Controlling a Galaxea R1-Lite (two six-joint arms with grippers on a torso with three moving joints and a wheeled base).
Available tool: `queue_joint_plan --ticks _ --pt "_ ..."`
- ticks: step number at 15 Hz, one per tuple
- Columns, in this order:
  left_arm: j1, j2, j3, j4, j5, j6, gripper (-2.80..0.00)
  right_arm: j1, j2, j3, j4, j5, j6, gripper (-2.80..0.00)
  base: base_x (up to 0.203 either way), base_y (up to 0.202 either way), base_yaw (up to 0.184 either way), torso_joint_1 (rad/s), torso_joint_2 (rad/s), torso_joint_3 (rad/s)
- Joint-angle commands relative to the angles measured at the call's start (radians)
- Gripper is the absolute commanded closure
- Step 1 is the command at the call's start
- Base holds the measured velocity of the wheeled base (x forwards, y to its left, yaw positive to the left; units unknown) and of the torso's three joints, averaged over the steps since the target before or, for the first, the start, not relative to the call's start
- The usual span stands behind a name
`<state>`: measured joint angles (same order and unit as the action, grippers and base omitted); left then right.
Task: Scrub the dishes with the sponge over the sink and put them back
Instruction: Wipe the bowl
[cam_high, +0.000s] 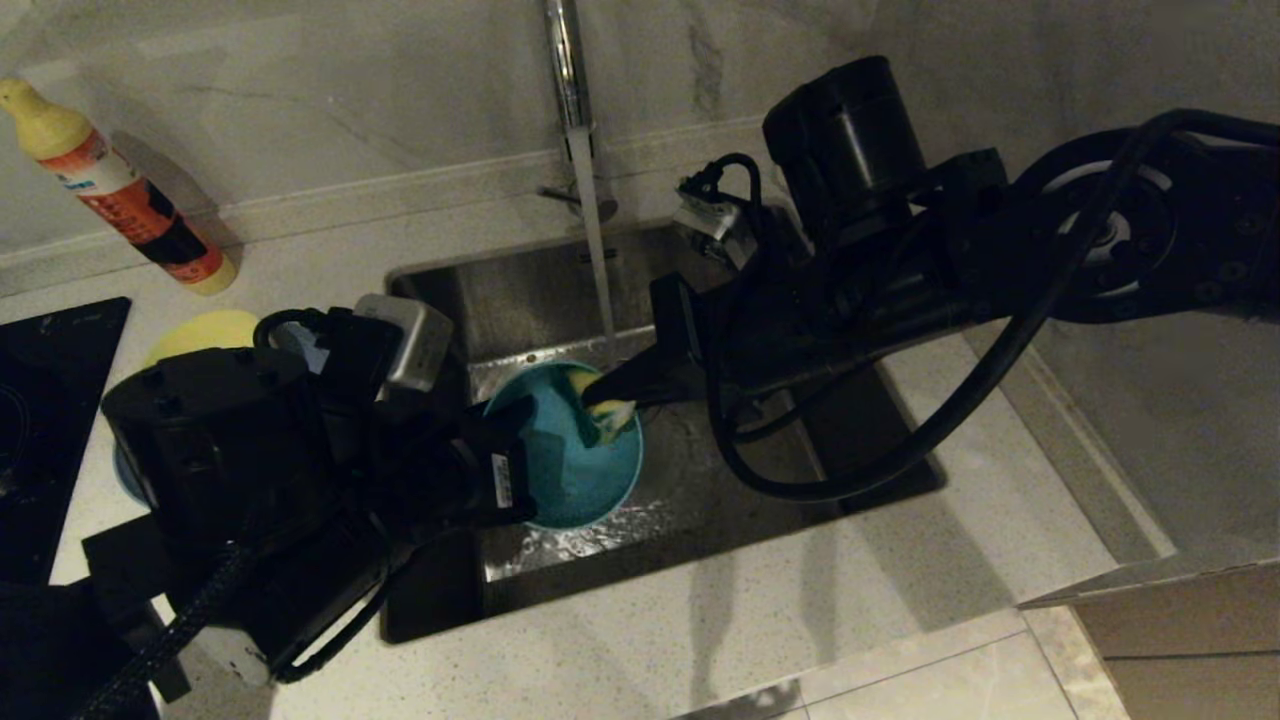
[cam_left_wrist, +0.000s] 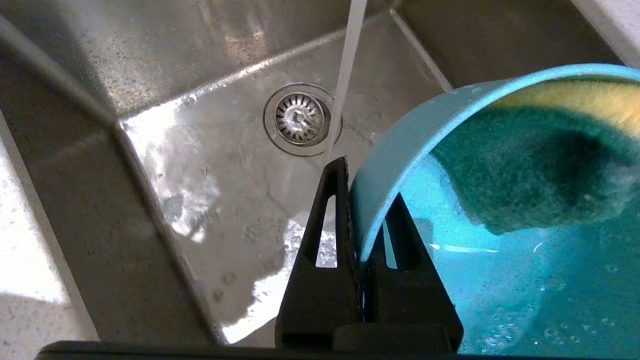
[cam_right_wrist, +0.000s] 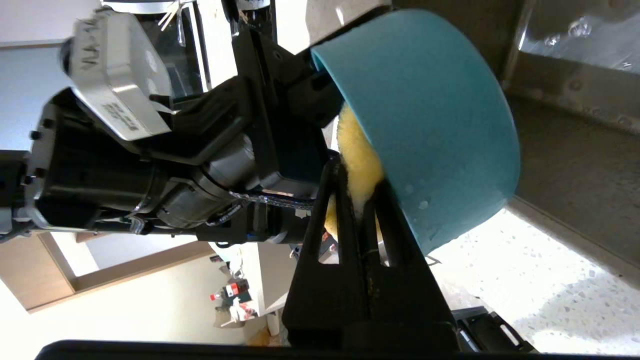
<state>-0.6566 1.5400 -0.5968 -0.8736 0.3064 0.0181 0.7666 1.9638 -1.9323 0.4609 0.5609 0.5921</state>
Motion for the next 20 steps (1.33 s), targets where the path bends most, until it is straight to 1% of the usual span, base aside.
queue_joint_plan --ticks 1,7,11,14,17,20 --pt "0.0 0.0 0.023 -0.022 0.002 0.0 0.0 -0.004 -0.022 0.0 0.001 -0.002 0.003 0.0 0.0 0.0 0.0 0.0 0.0 0.0" --pt "0.0 -0.017 0.038 -0.033 0.003 0.0 0.0 -0.013 -0.036 0.001 0.0 -0.022 0.003 0.0 0.0 0.0 0.0 0.0 0.0 0.0" --pt "0.002 -0.014 0.013 -0.035 0.006 -0.007 0.0 0.0 -0.036 0.021 0.052 -0.021 0.003 0.0 0.0 0.0 0.0 0.0 0.0 0.0" --pt "0.002 -0.003 0.002 -0.035 0.032 -0.011 0.0 0.027 -0.037 0.019 0.064 -0.02 0.003 0.0 0.0 0.0 0.0 0.0 0.0 0.0" --pt "0.002 0.023 -0.022 -0.035 0.075 -0.02 0.0 0.068 -0.026 0.017 0.063 -0.024 0.003 0.0 0.0 0.0 0.0 0.0 0.0 0.0" --pt "0.002 0.018 -0.037 -0.035 0.082 -0.024 0.0 0.084 -0.009 0.012 0.062 -0.024 0.005 0.0 0.0 0.0 0.0 0.0 0.0 0.0"
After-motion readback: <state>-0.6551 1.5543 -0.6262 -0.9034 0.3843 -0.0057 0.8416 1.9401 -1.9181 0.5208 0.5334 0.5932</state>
